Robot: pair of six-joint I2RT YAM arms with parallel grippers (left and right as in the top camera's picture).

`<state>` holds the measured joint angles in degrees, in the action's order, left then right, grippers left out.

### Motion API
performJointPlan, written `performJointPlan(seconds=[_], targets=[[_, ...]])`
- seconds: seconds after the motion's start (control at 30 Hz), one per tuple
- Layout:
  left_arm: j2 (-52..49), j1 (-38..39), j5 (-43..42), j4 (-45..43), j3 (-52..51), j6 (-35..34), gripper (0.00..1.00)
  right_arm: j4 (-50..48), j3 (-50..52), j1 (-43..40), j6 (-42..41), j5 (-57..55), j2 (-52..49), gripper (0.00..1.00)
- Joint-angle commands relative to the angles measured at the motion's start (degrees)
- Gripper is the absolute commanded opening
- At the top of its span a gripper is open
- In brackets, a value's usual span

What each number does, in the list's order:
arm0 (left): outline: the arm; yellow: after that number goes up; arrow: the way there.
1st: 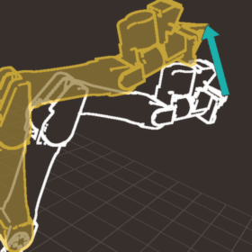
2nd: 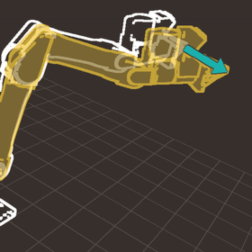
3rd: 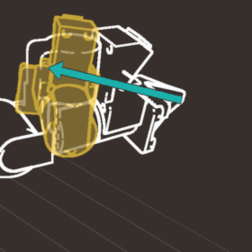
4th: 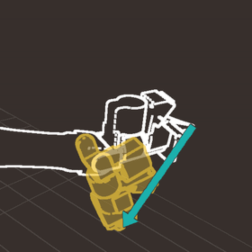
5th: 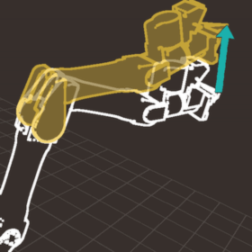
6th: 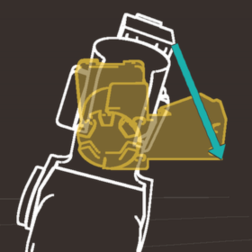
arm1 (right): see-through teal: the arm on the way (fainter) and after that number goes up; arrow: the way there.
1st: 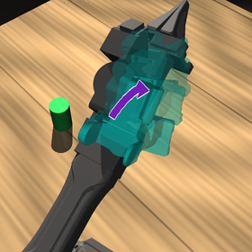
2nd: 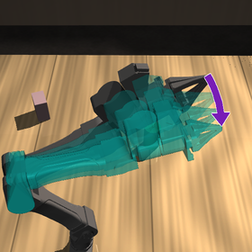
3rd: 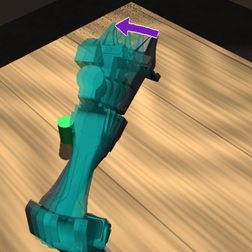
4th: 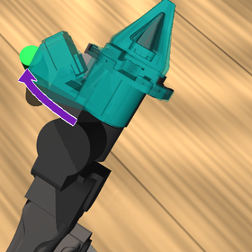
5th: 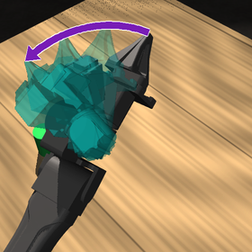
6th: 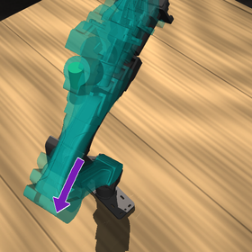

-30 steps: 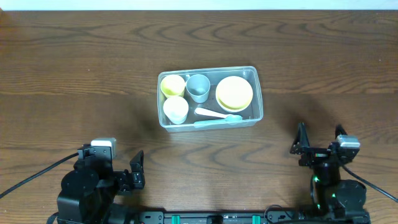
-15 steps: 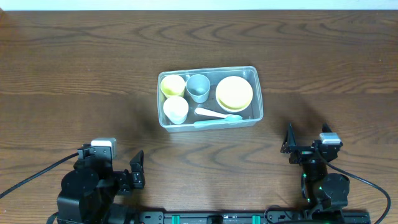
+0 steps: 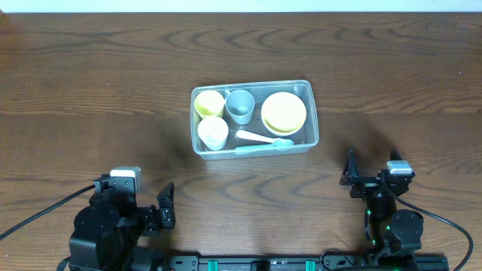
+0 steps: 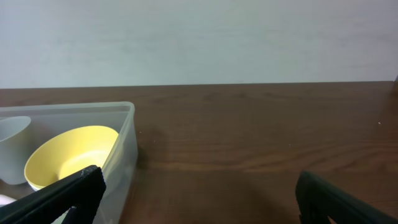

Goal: Pack container

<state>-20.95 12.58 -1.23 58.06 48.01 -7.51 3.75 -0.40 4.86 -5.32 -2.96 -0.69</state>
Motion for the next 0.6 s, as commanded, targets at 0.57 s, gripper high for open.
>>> performJointPlan(seconds=[0.57], targets=[[3.72, -10.73, 0.66, 1.60, -5.14, 0.42, 0.98, 0.31, 0.09, 0.46, 1.14, 0.39, 0.37, 0.99]])
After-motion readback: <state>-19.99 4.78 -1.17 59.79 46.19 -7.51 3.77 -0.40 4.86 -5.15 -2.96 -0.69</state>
